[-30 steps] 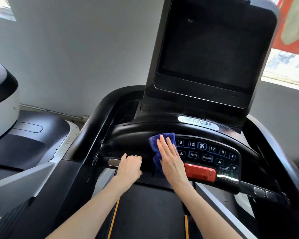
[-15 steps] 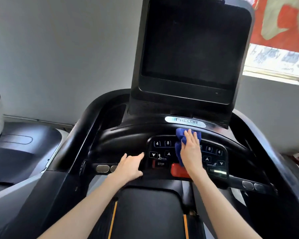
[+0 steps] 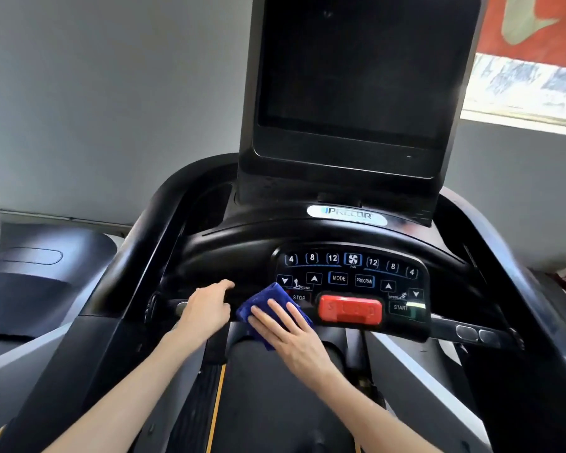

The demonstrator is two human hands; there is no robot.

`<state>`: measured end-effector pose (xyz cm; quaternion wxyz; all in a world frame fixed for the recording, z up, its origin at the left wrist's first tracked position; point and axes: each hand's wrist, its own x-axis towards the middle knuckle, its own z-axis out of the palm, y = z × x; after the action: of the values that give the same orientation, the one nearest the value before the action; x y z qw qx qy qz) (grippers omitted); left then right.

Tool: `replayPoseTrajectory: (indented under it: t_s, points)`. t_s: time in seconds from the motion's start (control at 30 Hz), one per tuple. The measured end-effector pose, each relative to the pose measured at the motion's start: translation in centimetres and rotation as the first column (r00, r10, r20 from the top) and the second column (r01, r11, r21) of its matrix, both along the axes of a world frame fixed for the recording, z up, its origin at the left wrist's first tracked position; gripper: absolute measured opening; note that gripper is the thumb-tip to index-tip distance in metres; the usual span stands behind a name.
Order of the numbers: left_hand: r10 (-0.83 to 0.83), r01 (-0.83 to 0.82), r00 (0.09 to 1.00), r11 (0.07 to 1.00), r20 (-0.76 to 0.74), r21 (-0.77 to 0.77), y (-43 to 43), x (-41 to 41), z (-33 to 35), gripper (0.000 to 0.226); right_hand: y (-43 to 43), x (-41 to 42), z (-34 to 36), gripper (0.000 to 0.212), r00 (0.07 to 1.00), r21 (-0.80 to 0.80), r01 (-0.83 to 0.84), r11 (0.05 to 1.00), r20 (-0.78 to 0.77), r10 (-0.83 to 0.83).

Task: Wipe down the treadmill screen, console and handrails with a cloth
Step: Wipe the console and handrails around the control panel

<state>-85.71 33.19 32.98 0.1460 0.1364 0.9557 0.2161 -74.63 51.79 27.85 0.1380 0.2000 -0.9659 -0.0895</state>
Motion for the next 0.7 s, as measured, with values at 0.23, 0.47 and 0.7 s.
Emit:
replayPoseTrajectory:
  t_s: [0.23,0.47,0.7]
  points:
    - [-0.037,0.033,0.997,0.998,0.07,0.057,2.5,1.2,0.3,0.054,6.8,3.3,0.7,0.059,0.999,0.085,-0.039,0.996,0.019,0.038]
    - [-0.064,0.063,0.997,0.998,-0.037,-0.026,4.6,2.5,1.7,0.056,1.0,1.4,1.2,0.053,0.997,0.103,-0.077,0.992,0.029,0.074]
    - [-0.072,0.068,0.996,0.994,0.05,0.089,4.3,3.0,2.5,0.055,7.9,3.2,2.1,0.048,0.989,0.348,-0.147,0.926,0.086,0.124]
